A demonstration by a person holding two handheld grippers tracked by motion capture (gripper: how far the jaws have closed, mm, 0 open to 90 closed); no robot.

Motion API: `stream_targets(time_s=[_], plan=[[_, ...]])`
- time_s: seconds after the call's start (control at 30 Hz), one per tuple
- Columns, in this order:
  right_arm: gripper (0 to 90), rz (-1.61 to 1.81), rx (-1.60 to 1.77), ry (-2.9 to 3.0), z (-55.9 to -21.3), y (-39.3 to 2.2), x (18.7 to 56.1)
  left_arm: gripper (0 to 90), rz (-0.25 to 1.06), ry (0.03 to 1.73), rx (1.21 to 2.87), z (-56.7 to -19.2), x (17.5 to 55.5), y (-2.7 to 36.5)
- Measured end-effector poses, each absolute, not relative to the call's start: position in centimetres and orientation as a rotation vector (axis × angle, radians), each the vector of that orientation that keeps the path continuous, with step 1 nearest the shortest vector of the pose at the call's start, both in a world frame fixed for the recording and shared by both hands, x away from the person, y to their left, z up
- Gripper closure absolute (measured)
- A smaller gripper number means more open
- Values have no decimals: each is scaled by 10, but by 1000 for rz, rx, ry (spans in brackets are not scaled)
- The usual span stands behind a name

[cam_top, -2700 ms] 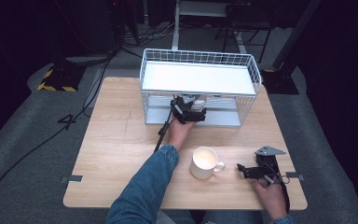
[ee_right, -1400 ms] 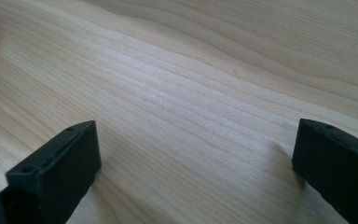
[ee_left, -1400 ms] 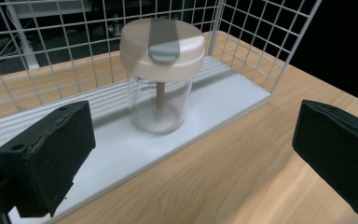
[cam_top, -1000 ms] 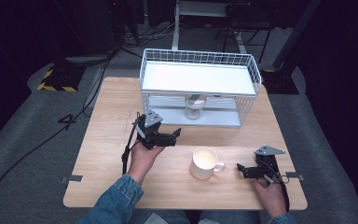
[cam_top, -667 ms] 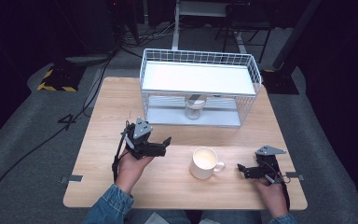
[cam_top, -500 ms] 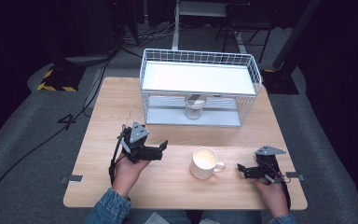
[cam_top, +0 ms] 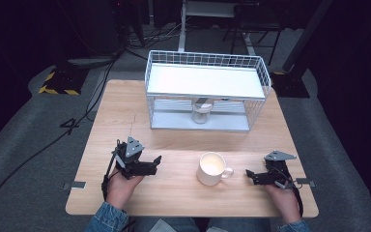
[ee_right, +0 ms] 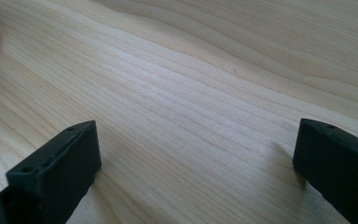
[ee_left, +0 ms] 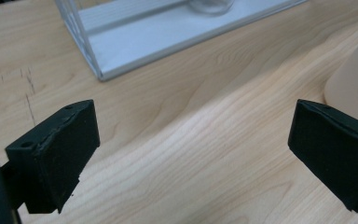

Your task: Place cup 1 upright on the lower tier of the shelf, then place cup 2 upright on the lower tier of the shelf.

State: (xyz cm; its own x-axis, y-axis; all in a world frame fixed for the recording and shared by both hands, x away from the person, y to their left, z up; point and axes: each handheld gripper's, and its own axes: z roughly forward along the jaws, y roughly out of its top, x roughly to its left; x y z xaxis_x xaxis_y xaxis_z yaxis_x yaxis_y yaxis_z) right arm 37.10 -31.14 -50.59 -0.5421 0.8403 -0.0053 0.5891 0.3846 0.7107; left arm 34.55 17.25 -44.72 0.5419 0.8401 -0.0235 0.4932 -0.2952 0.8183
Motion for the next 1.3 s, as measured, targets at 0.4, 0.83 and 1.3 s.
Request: stream_targets(time_s=[0.4, 0.83, 1.3], plan=[[10, 949, 1242, 2282, -506, -312, 371, 25, 543, 1121, 2056, -467, 343, 176], [12, 951, 1241, 2284, -506, -312, 370, 25, 509, 1161, 2118, -483, 344, 181], [21, 955, 1235, 2290, -505, -313, 369, 25, 452, 1169, 2196, -497, 347, 178]])
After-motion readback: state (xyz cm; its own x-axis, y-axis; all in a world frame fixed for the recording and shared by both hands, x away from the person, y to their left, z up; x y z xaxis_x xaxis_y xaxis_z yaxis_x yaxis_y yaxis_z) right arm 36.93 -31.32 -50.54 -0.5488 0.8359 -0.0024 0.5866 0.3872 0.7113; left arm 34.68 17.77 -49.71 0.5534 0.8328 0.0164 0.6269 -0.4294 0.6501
